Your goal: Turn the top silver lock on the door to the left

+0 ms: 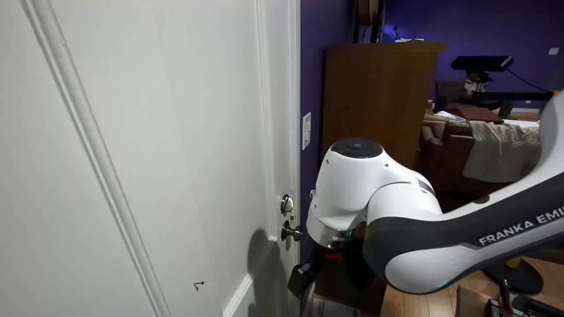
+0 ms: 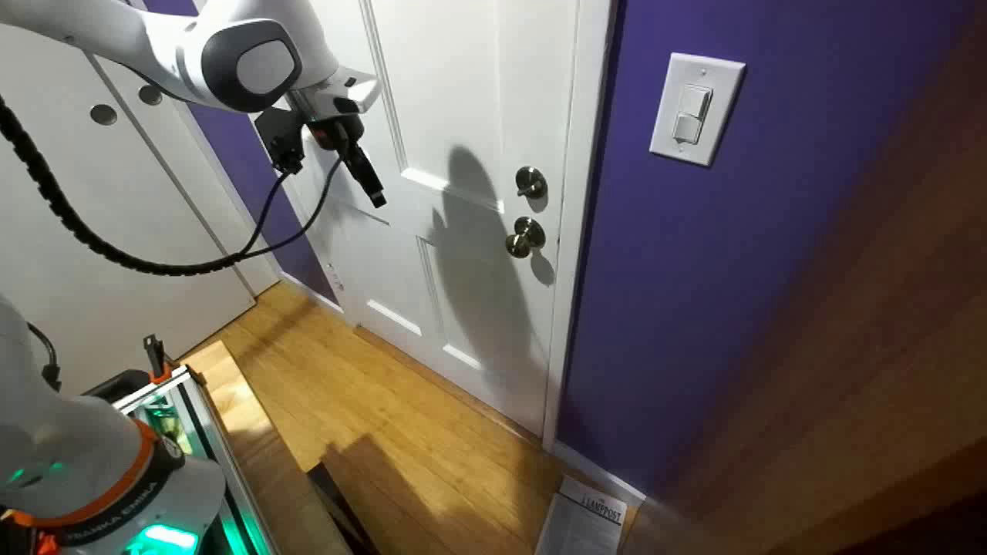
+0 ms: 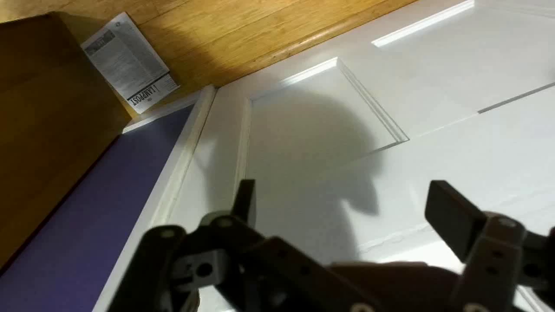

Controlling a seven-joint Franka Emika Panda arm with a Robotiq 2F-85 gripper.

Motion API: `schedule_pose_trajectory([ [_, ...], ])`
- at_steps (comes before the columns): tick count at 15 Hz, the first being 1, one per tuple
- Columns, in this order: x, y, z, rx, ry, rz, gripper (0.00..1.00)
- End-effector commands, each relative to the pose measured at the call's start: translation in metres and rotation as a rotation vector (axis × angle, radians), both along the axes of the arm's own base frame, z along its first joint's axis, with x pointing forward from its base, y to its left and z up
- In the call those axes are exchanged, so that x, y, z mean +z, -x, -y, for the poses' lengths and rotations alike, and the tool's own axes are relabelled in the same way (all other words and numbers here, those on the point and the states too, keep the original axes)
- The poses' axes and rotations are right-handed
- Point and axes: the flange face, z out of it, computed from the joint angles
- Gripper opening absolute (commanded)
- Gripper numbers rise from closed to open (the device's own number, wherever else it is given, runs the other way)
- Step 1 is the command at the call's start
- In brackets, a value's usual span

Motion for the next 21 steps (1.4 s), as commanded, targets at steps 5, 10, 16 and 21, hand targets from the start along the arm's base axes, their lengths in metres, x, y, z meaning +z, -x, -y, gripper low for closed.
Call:
schedule_pose_trajectory([
  [5,0.004,-0.006,0.012,0.037,-0.037,-0.013,1.00],
  [10,0.015,-0.031,0.080,0.190,-0.090,-0.002,1.00],
  [16,0.018,-0.053,0.166,0.284,-0.238,-0.003,1.00],
  [21,0.017,-0.070,0.217,0.373,-0.311,0.018,1.00],
])
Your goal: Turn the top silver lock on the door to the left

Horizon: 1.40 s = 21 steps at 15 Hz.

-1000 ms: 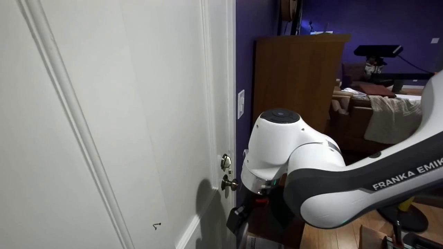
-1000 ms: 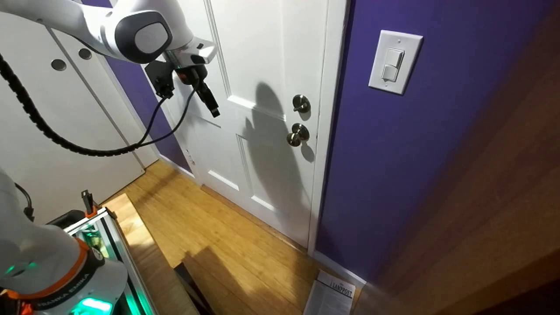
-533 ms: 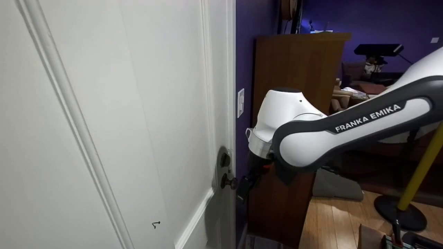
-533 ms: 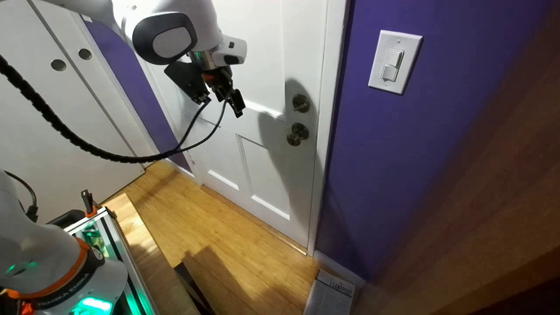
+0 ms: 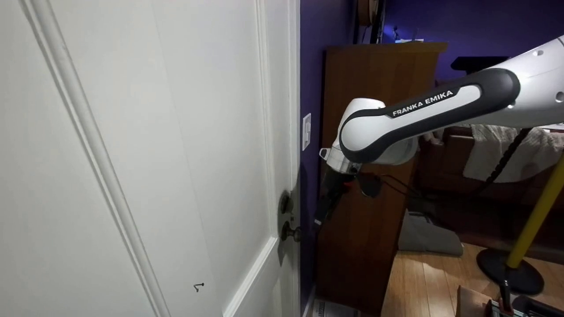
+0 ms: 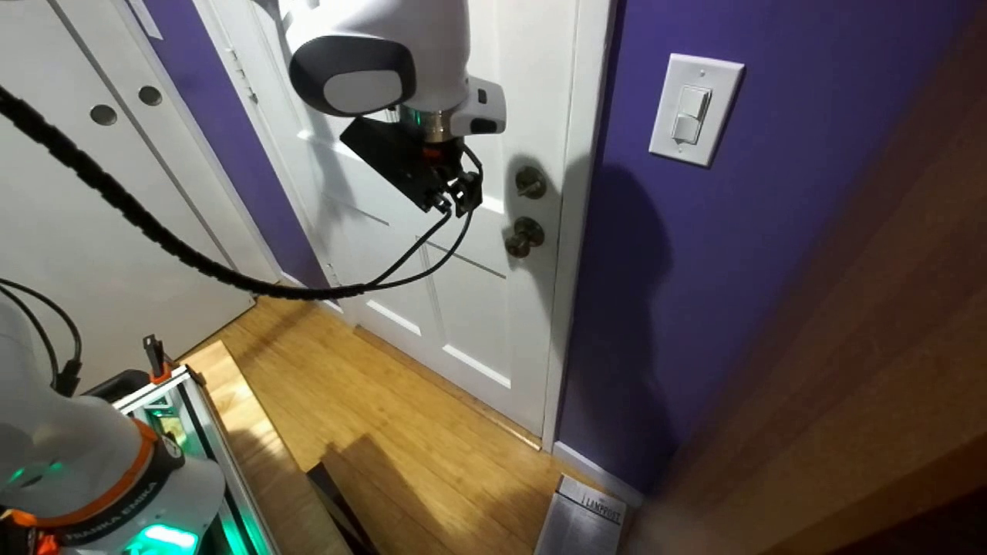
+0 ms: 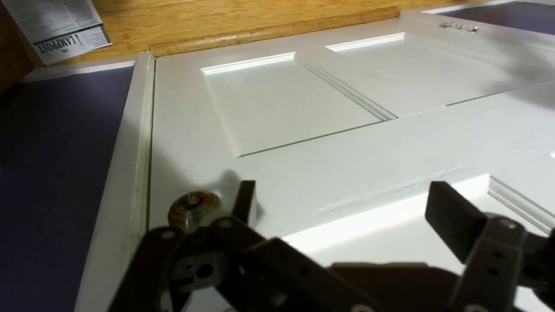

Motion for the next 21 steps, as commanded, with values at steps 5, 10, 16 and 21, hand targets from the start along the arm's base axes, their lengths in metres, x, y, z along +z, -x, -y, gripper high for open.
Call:
schedule_pose_trajectory([
  [5,-0.009,-0.022,0.036,0.049,-0.070,0.047,1.00],
  [10,-0.010,-0.027,0.035,0.054,-0.070,0.050,1.00],
  [16,-0.020,-0.056,0.044,0.045,-0.089,0.075,1.00],
  [21,-0.032,-0.076,0.058,0.014,-0.133,0.089,1.00],
])
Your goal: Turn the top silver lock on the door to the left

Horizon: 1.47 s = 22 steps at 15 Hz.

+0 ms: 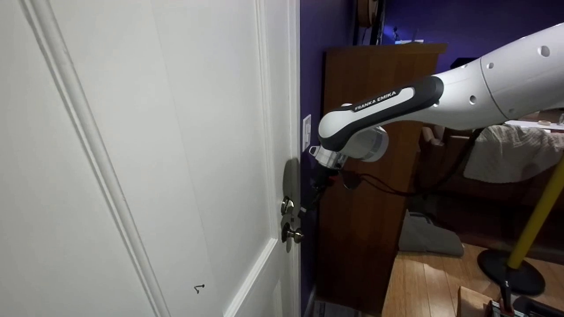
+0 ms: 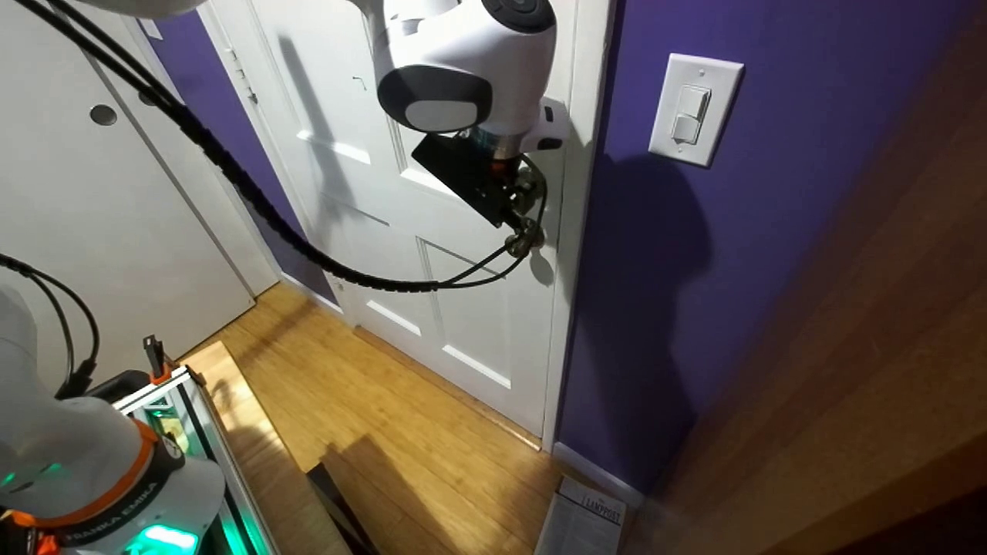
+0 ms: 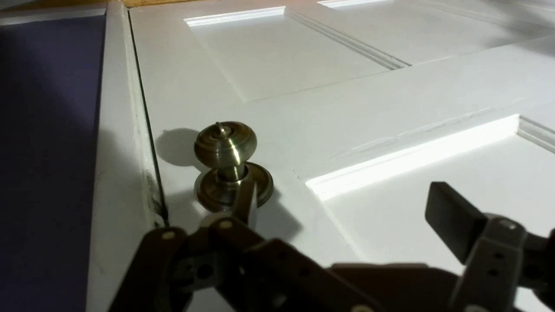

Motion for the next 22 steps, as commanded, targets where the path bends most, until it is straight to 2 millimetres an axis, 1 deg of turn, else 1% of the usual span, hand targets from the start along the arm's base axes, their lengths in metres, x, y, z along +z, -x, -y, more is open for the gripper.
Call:
schedule_pose_trajectory([
  [1,-0.011,-0.018,0.013,-0.014,-0.045,0.038,1.00],
  [3,-0.013,-0.025,0.019,-0.026,-0.069,0.065,0.99],
  [4,-0.014,-0.028,0.021,-0.030,-0.078,0.075,0.82],
  [5,-0.015,-0.030,0.023,-0.032,-0.087,0.082,0.74],
  [6,-0.015,-0.032,0.024,-0.030,-0.093,0.089,0.70],
  [7,-0.016,-0.033,0.025,-0.027,-0.095,0.093,0.63],
  [8,-0.016,-0.035,0.026,-0.023,-0.097,0.101,0.53],
  [10,-0.015,-0.036,0.027,-0.011,-0.089,0.114,0.39],
  [13,-0.013,-0.037,0.025,0.003,-0.060,0.141,0.14],
  [15,-0.012,-0.038,0.026,0.002,-0.027,0.167,0.00],
  [17,-0.013,-0.038,0.024,0.011,0.003,0.185,0.00],
  [18,-0.011,-0.035,0.022,0.016,0.026,0.191,0.03],
  [22,-0.007,-0.021,-0.005,0.047,0.174,0.241,0.03],
])
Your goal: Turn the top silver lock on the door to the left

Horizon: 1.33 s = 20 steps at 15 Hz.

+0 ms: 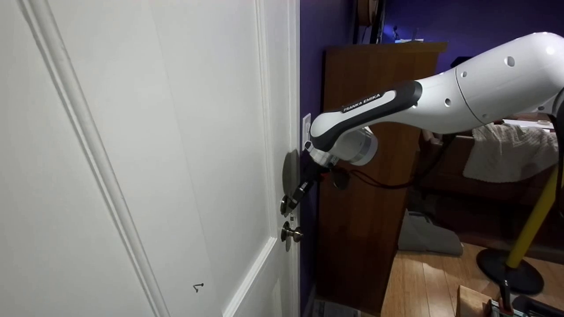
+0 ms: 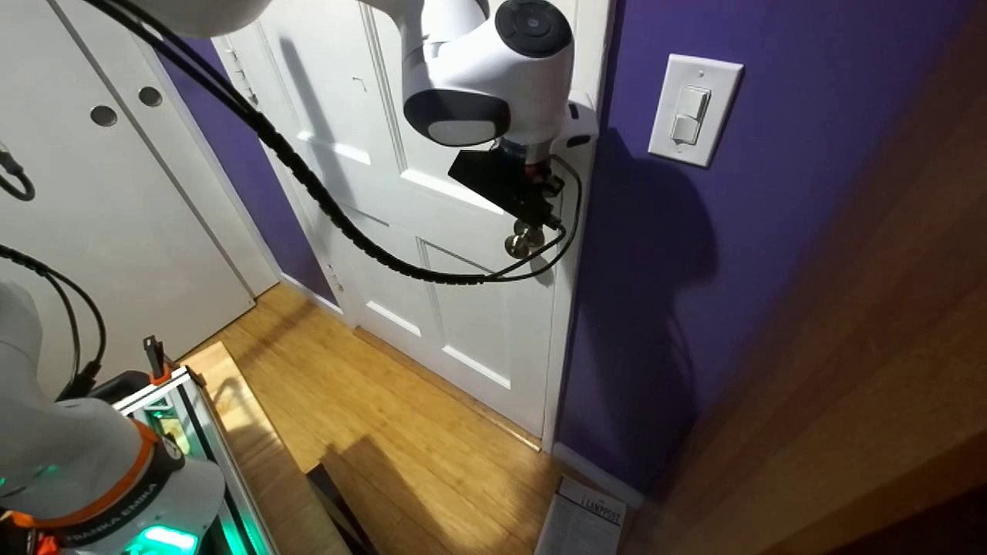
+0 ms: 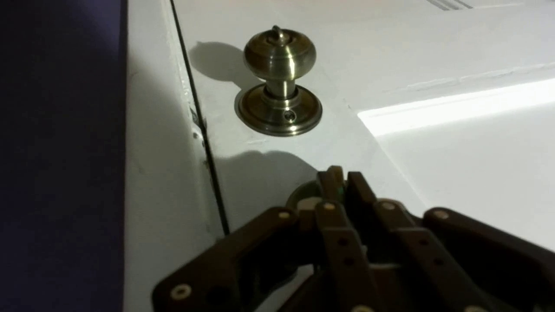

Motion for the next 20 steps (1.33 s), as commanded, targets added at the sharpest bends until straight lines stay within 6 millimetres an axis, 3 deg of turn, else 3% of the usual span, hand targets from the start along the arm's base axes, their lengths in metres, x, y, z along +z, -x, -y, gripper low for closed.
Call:
schedule_pose_trajectory([
  [1,0.001,0.017,-0.032,0.006,0.167,0.071,0.03],
  [4,0.003,0.035,-0.060,-0.029,0.317,0.160,0.03],
  [6,-0.008,0.047,-0.075,-0.054,0.404,0.224,0.03],
  [9,-0.035,0.065,-0.056,-0.070,0.519,0.322,0.03],
  [11,-0.037,0.061,-0.041,-0.047,0.585,0.377,0.03],
  [13,-0.036,0.050,-0.043,-0.012,0.644,0.418,0.03],
  [17,-0.048,0.046,-0.071,0.055,0.762,0.486,0.03],
  [20,-0.054,0.064,-0.105,0.104,0.860,0.549,0.03],
])
